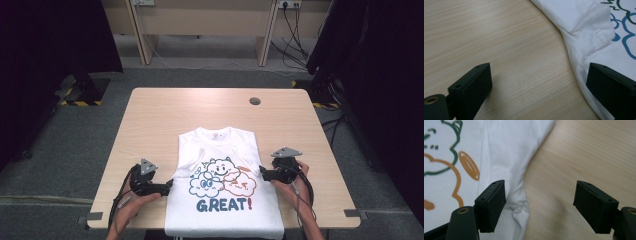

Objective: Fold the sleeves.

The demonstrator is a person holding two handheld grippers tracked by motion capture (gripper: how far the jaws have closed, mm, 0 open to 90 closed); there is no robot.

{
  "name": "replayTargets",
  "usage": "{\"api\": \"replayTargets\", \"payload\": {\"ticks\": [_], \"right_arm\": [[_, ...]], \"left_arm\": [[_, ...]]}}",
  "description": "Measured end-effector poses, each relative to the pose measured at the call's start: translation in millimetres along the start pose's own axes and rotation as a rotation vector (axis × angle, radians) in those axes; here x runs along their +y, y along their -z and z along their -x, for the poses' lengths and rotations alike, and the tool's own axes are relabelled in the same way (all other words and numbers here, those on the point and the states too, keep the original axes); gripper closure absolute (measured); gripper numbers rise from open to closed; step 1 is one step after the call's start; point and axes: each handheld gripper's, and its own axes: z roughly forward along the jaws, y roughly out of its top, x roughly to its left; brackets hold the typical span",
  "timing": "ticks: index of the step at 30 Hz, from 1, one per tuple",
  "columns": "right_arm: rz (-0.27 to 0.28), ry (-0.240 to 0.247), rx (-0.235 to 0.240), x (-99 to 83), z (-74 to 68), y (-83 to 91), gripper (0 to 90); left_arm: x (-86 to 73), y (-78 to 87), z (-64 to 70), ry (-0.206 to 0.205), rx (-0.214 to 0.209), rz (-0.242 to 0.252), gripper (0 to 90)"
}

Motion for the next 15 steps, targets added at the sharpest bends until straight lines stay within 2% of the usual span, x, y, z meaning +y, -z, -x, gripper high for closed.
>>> {"api": "replayTargets", "payload": {"ticks": [5,10,12,14,15], "right_arm": [[-0.002,-0.018,0.01,0.0,4.3,-0.1,24.7],[0.039,-0.037,0.026,3.9,1.6,6.8,24.4],[0.021,-0.019,0.047,3.4,-1.7,4.9,24.5],[-0.008,-0.002,0.042,1.3,-4.6,1.1,24.7],[-0.002,-0.009,0.046,0.3,-5.1,-0.3,25.1]], "left_arm": [[0.0,0.0,0.0,0.0,0.0,0.0,5.4],[0.0,0.0,0.0,0.0,0.0,0.0,5.4],[0.0,0.0,0.0,0.0,0.0,0.0,5.4],[0.0,0.0,0.0,0.0,0.0,0.0,5.4],[0.0,0.0,0.0,0.0,0.0,0.0,5.4]]}}
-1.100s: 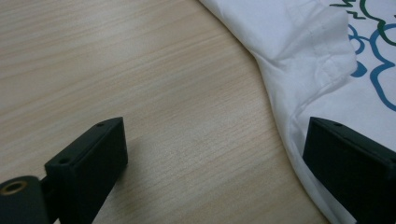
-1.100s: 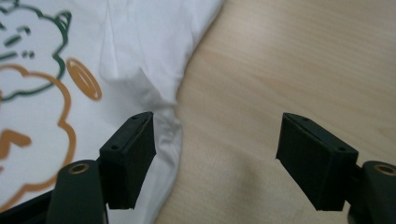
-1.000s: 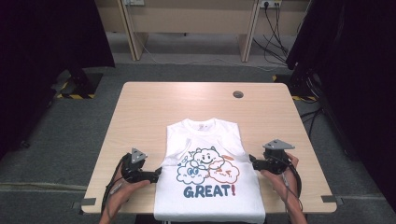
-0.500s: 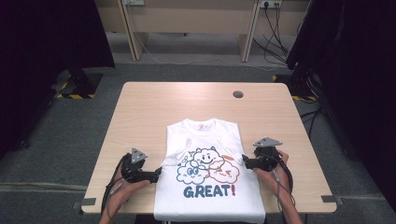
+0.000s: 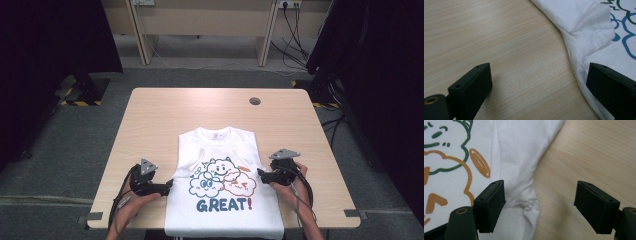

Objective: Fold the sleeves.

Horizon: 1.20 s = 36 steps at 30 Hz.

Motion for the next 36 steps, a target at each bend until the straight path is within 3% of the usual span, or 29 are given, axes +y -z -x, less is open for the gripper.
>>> {"api": "replayTargets", "payload": {"ticks": [14,16,19,24,27,31,33,36], "right_arm": [[-0.006,0.031,0.012,-6.7,-10.5,8.8,24.9],[-0.013,0.024,0.017,-6.0,-10.2,8.7,22.1],[0.023,-0.002,0.013,-3.1,-6.3,11.5,21.2],[0.051,-0.058,0.006,4.0,2.0,7.9,20.6],[0.045,-0.068,0.01,7.7,2.6,-0.4,20.6],[0.009,-0.031,-0.042,7.8,3.8,-12.9,21.4],[0.012,-0.044,-0.035,6.5,5.8,-12.5,22.1],[0.004,-0.011,-0.092,6.4,7.3,-9.4,22.9]], "left_arm": [[-3.2,4.4,-5.4,-0.013,-0.024,0.0,7.1],[-1.3,4.9,-6.1,-0.011,-0.027,-0.015,7.7],[3.7,3.7,-7.7,0.033,-0.015,-0.011,8.9],[13.8,-6.1,-3.1,0.031,-0.015,0.015,8.3],[18.8,-13.6,-1.0,0.005,-0.007,-0.004,8.3],[18.4,-16.1,-6.2,0.024,0.005,-0.009,7.6],[16.8,-15.2,-8.9,0.026,0.011,-0.004,7.8],[15.4,-13.2,-9.2,0.026,0.015,-0.007,8.6]]}}
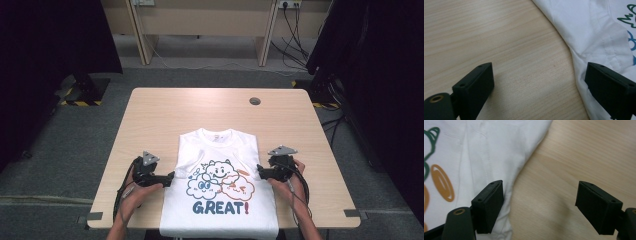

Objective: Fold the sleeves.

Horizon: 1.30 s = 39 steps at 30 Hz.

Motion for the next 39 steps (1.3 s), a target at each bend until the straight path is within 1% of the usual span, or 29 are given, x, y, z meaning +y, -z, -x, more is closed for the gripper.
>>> {"api": "replayTargets", "payload": {"ticks": [2,4,6,7,8,11,12,14,16,18,22,26,33,35,39], "right_arm": [[0.002,-0.015,0.001,-1.3,0.7,0.2,23.1],[-0.001,-0.007,0.002,-1.0,-1.0,1.4,22.7],[0.02,-0.006,0.003,-0.2,-3.9,5.4,21.5],[0.031,0.002,0.011,0.0,-5.6,7.9,21.5],[0.031,0.017,0.017,-0.4,-7.9,10.1,21.5],[-0.001,0.062,0.007,-6.1,-14.9,12.1,21.9],[0.008,0.065,0.004,-8.9,-15.7,12.1,22.2],[0.012,0.05,0.01,-12.9,-16.1,14.9,22.2],[0.005,0.062,0.014,-16.0,-16.2,19.1,22.2],[0.005,0.063,0.01,-19.6,-15.7,22.3,22.1],[0.016,0.041,0.015,-24.2,-13.2,24.0,21.8],[0.019,0.038,0.005,-24.1,-11.9,23.0,20.5],[0.025,0.023,0.009,-25.2,-11.1,22.8,20.6],[0.022,0.027,0.016,-26.1,-11.1,24.1,20.0],[0.021,0.006,0.034,-30.3,-9.6,27.0,18.6]], "left_arm": [[-0.9,0.7,0.7,0.003,0.003,0.004,9.1],[-1.2,1.8,1.9,-0.003,0.0,-0.001,10.0],[-1.7,3.5,2.8,-0.009,-0.004,-0.01,10.0],[-2.2,4.2,2.9,-0.01,-0.006,-0.011,9.9],[-3.1,4.6,2.8,-0.008,-0.006,-0.009,9.9],[-5.4,5.6,3.7,-0.007,-0.006,0.002,9.9],[-6.0,6.4,3.9,-0.011,-0.008,0.001,9.9],[-7.7,8.1,5.8,-0.016,-0.015,0.0,9.8],[-9.5,9.8,8.8,-0.025,-0.023,0.0,9.8],[-10.8,10.5,11.5,-0.03,-0.029,0.006,9.9],[-11.4,11.3,14.9,-0.037,-0.035,0.003,9.9],[-12.9,12.3,15.3,-0.047,-0.046,0.008,9.8],[-13.9,12.1,14.2,-0.051,-0.052,0.014,8.8],[-14.2,12.7,13.9,-0.056,-0.061,0.01,8.7],[-14.4,14.4,15.2,-0.06,-0.067,0.0,8.4]]}}
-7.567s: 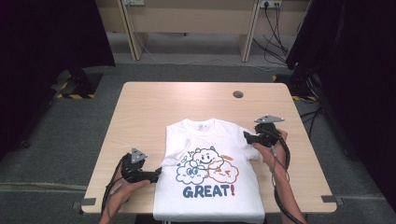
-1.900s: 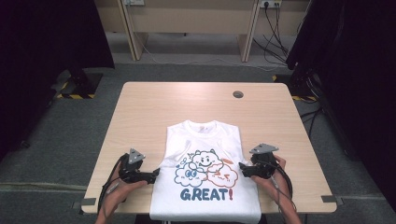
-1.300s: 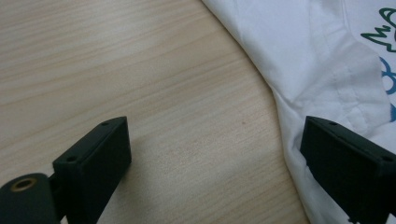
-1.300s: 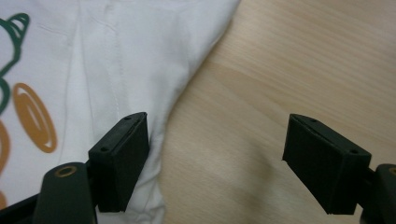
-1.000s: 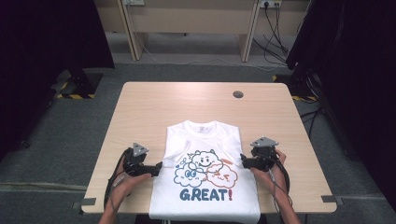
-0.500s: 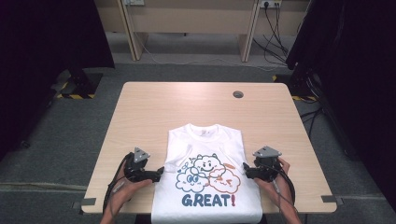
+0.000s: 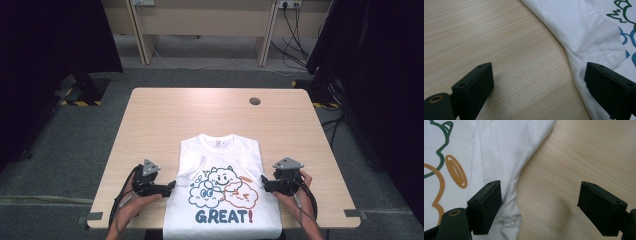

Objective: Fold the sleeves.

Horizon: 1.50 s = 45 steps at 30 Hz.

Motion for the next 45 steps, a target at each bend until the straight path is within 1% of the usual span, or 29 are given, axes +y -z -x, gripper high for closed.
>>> {"api": "replayTargets", "payload": {"ticks": [1,3,5,7,8,11,12,13,14,17,19,20,25,29,33,35,36,38,39,40,41,43,44,45], "right_arm": [[0.001,-0.005,0.002,-0.8,0.5,0.9,17.8],[0.024,-0.021,0.013,-1.6,2.1,3.5,17.2],[0.035,-0.036,0.016,-1.5,5.2,6.0,16.6],[0.037,-0.049,0.012,-1.8,8.0,7.7,16.2],[0.035,-0.054,0.013,-2.3,8.7,8.0,16.0],[0.031,-0.058,0.022,-4.7,8.6,7.2,15.9],[0.028,-0.055,0.024,-5.2,7.8,6.7,15.9],[0.025,-0.052,0.023,-5.6,7.0,6.1,15.8],[0.022,-0.048,0.023,-5.9,6.2,5.5,15.8],[0.012,-0.039,0.022,-6.6,4.8,3.7,15.8],[0.007,-0.035,0.018,-6.7,4.2,3.0,15.8],[0.008,-0.034,0.017,-6.9,4.0,2.5,15.7],[0.008,-0.035,0.017,-7.4,3.8,2.8,15.7],[0.01,-0.037,0.016,-8.3,3.0,3.4,15.8],[0.012,-0.036,0.02,-9.6,2.6,4.4,15.7],[0.012,-0.043,0.024,-10.3,2.7,5.0,15.2],[0.015,-0.049,0.025,-10.8,3.0,5.5,14.6],[0.029,-0.065,0.03,-12.4,4.2,7.1,14.1],[0.036,-0.074,0.037,-13.3,5.0,8.2,13.8],[0.036,-0.074,0.037,-13.3,5.0,8.2,13.8],[0.057,-0.09,0.051,-16.2,6.7,11.7,13.8],[0.057,-0.09,0.051,-16.2,6.7,11.7,13.2],[0.074,-0.093,0.056,-18.9,6.9,15.5,12.6],[0.074,-0.093,0.056,-18.9,6.9,15.5,12.6]], "left_arm": [[0.2,0.3,0.3,-0.006,-0.002,-0.003,8.5],[1.1,1.2,-0.3,-0.001,-0.01,0.0,8.6],[1.8,2.7,-3.1,0.02,-0.017,0.013,8.0],[1.9,4.3,-6.4,0.036,-0.019,0.017,7.3],[2.0,5.0,-8.1,0.052,-0.017,0.025,7.2],[3.6,6.1,-12.2,0.098,-0.001,0.054,7.4],[4.4,5.5,-12.4,0.107,0.013,0.06,7.4],[5.2,4.6,-12.2,0.108,0.027,0.064,7.4],[5.7,3.4,-11.0,0.108,0.035,0.064,7.4],[5.3,-0.4,-5.7,0.069,0.028,0.035,7.5],[3.7,-3.4,-3.1,0.044,0.041,0.01,8.2],[2.8,-4.4,-2.4,0.035,0.052,0.008,8.1],[1.8,-3.7,-3.0,0.03,0.048,0.009,7.4],[0.5,-2.0,-2.5,0.017,0.038,0.007,7.9],[0.0,-1.0,-1.7,0.016,0.034,0.003,7.9],[-0.1,-0.3,-1.4,0.015,0.028,0.0,7.9],[-0.2,0.0,-1.6,0.019,0.026,0.001,7.9],[-0.4,0.4,-2.6,0.027,0.022,0.018,7.5],[-0.3,2.0,-3.5,0.044,0.025,0.037,7.1],[-0.3,2.0,-3.5,0.044,0.025,0.037,6.1],[-0.3,2.0,-3.5,0.044,0.025,0.037,6.1],[-0.5,3.0,-3.1,0.04,0.03,0.042,5.6],[-1.1,4.3,-2.9,0.038,0.028,0.042,5.6],[-1.1,4.3,-2.9,0.038,0.028,0.042,5.5]]}}
